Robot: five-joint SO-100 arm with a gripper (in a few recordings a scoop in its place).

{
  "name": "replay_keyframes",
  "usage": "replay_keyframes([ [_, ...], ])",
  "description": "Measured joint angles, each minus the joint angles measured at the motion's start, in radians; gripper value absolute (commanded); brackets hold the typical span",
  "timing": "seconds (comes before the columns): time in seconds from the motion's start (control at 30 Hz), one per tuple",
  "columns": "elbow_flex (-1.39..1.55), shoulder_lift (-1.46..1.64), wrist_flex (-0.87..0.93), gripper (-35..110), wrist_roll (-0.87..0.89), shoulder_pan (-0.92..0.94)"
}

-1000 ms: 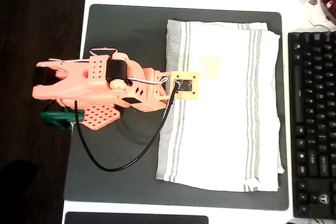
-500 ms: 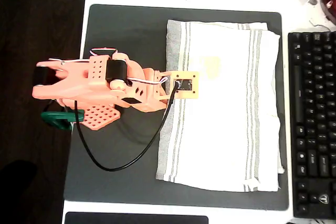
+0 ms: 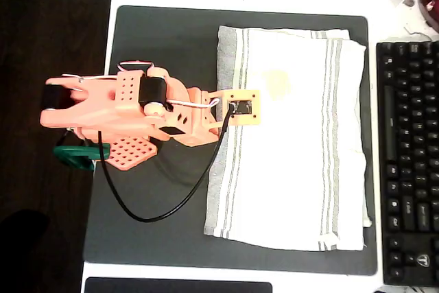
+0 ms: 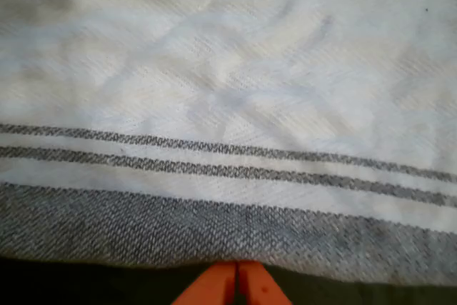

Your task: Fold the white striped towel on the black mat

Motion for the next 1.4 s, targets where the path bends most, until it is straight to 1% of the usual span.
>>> replay_keyframes([
  [0.17,-0.112,-0.135,-0.011,0,0.006,-0.044],
  [0.33,-0.252,-0.327,-0.043,0,0.066,-0.106],
  [0.5,-0.431,-0.523,-0.031,0,0.192,-0.212],
  [0.8,-0.807,-0.905,-0.034,0,0.426,-0.491],
  [0.9,-0.930,-1.035,-0.046,0,0.489,-0.543],
  [1.2,-1.293,-1.410,-0.046,0,0.594,-0.653],
  [1.4,-1.502,-1.649,-0.046,1,0.644,-0.683],
])
